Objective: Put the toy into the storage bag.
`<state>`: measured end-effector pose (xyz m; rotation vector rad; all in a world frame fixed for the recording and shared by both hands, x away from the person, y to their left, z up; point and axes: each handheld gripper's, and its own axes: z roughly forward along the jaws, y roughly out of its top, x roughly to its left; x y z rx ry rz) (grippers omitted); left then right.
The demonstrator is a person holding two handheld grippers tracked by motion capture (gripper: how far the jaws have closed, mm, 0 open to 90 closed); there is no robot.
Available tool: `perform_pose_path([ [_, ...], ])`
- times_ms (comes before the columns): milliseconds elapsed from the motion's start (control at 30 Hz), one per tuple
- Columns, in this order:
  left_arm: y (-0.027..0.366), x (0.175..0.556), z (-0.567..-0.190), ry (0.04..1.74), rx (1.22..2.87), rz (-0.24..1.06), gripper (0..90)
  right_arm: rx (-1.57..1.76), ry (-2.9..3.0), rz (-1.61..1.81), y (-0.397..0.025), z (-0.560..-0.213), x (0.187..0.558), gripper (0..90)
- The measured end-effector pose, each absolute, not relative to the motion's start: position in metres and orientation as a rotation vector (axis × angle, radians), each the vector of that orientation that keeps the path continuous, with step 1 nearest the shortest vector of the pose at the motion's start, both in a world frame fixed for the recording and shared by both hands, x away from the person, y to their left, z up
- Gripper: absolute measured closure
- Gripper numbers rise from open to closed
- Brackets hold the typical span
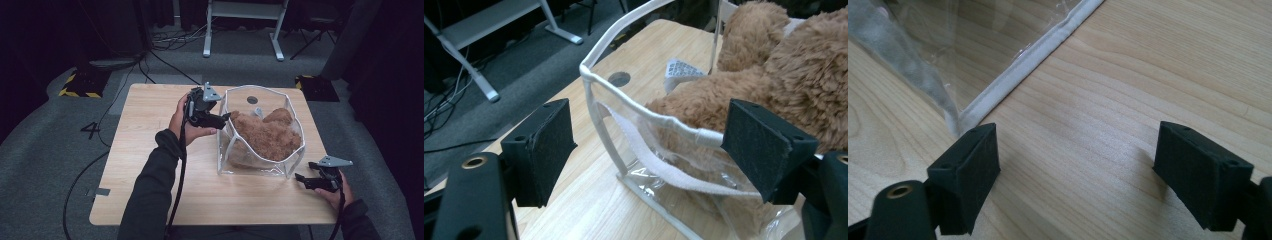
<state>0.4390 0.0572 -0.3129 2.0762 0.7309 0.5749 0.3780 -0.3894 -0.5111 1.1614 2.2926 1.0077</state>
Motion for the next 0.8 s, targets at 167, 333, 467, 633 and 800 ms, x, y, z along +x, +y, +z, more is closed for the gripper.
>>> perform_pose_path([
  [167,0.061,0.436,-0.314,0.735,2.092,0.595,20.4,1.162,2.292,1.007,-0.389,-0.511,0.378,17.9],
  [333,0.064,0.436,-0.318,0.747,2.11,0.61,20.3,1.162,2.292,1.007,-0.389,-0.511,0.378,17.9],
  [467,0.066,0.435,-0.321,0.755,2.127,0.63,19.8,1.162,2.291,1.007,-0.389,-0.511,0.378,17.9],
  [633,0.069,0.434,-0.323,0.753,2.137,0.638,19.2,1.162,2.291,1.007,-0.389,-0.511,0.378,17.9],
  [800,0.072,0.432,-0.325,0.741,2.15,0.651,18.3,1.162,2.291,1.007,-0.389,-0.511,0.378,17.9],
])
